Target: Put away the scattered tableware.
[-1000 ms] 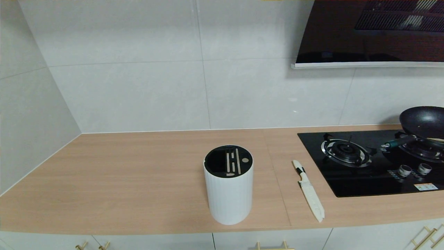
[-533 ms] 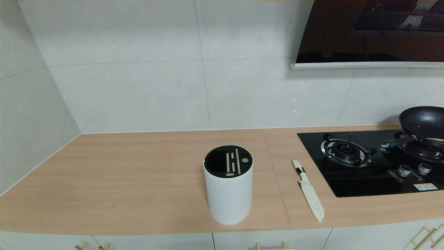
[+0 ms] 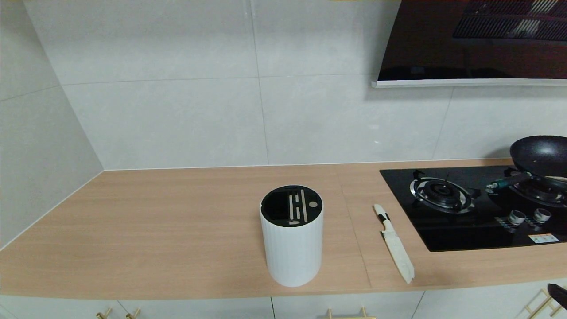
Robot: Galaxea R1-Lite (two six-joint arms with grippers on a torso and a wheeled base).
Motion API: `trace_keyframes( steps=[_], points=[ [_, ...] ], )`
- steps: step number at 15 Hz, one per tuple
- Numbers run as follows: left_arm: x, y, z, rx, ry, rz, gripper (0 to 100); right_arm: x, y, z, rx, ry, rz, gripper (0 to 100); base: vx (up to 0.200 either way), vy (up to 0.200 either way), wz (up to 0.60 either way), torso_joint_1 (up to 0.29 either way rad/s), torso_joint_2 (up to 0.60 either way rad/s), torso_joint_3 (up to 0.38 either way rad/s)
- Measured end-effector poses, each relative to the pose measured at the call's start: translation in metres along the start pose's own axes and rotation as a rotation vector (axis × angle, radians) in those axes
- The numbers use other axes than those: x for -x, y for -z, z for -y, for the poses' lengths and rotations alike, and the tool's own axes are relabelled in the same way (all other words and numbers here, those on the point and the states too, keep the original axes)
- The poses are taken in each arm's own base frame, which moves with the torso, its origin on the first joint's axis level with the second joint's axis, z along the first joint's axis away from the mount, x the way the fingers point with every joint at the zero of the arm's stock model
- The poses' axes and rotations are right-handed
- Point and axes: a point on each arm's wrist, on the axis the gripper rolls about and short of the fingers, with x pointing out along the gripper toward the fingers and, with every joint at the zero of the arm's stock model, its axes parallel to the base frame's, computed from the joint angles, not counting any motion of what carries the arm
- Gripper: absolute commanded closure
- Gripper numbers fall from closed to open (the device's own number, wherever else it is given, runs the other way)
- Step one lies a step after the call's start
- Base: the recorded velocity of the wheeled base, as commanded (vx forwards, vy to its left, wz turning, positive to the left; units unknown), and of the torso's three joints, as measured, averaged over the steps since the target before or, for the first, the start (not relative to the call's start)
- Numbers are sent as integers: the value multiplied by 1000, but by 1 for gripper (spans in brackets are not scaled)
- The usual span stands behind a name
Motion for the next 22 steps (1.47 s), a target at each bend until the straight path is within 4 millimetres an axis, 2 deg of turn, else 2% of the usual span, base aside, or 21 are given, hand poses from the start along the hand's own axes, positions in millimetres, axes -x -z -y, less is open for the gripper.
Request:
trace_keyframes(
  steps=[4,9,12,17,22],
  points=[
    [0,0,0,0,0,0,0,-78,-32,-3,17,-51,-167,0,0,0,0,0,0,0],
    [0,0,0,0,0,0,0,-176,-38,-14,29,-81,-245,0,0,0,0,0,0,0],
    [0,0,0,0,0,0,0,-225,-32,-24,-3,-96,-301,0,0,0,0,0,0,0],
    [0,0,0,0,0,0,0,-302,-7,-41,-21,-93,-310,0,0,0,0,0,0,0],
    [0,0,0,0,0,0,0,-340,25,-50,-13,-85,-321,0,0,0,0,0,0,0]
  ],
)
